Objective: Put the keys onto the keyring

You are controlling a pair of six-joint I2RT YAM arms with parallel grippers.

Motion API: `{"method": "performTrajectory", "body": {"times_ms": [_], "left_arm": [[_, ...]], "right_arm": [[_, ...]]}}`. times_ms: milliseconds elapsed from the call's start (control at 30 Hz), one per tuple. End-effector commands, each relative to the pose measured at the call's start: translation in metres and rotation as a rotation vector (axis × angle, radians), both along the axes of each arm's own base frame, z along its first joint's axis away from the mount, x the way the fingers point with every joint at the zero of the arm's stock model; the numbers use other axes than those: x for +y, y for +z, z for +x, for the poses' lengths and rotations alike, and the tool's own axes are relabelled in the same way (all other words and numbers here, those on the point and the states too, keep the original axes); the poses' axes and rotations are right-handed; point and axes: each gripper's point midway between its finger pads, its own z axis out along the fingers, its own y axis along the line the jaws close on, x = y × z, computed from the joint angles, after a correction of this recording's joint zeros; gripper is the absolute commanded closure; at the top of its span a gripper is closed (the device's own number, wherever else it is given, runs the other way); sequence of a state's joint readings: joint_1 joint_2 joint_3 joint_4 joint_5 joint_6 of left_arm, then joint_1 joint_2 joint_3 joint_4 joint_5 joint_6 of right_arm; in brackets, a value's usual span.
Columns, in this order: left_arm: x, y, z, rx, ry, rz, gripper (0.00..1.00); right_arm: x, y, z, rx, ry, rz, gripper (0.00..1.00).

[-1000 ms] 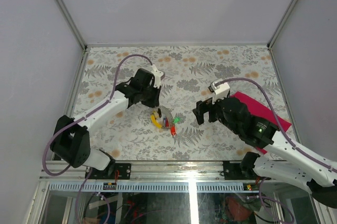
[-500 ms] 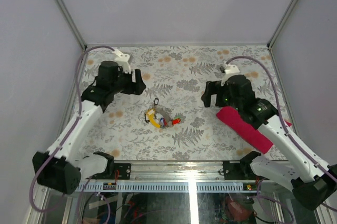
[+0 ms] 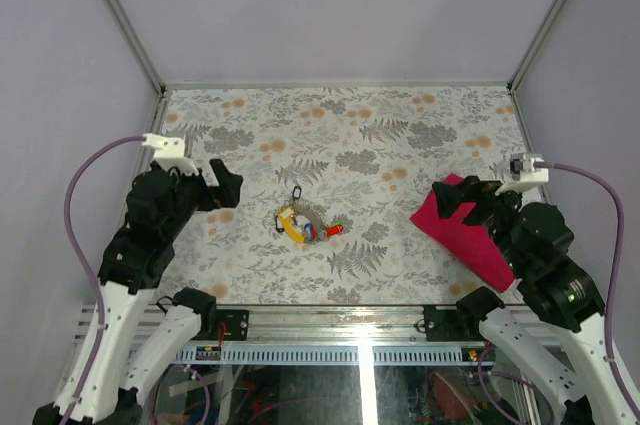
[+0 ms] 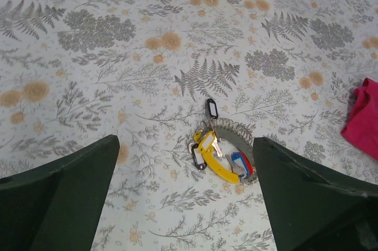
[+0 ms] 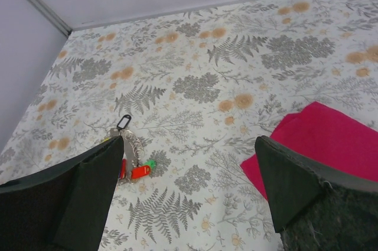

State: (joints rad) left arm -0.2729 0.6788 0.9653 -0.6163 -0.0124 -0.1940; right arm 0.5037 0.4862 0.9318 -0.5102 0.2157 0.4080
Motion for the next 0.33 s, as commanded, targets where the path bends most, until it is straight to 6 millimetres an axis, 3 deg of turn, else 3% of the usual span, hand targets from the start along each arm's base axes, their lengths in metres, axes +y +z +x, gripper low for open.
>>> {"method": "performTrajectory", "body": {"times_ms": [0, 300], "left_arm": [[0.016, -0.013, -0.016, 0.005, 0.108, -0.065, 0.00], [0.021, -0.018, -0.025, -0.060, 0.163, -0.165, 0.00]], "right_arm": [[-0.021, -0.015, -0.008, -0.006, -0.085, -0.003, 0.01], [-0.032, -0.030, -0.019, 0.003, -0.113, -0.005, 0.01]]}}
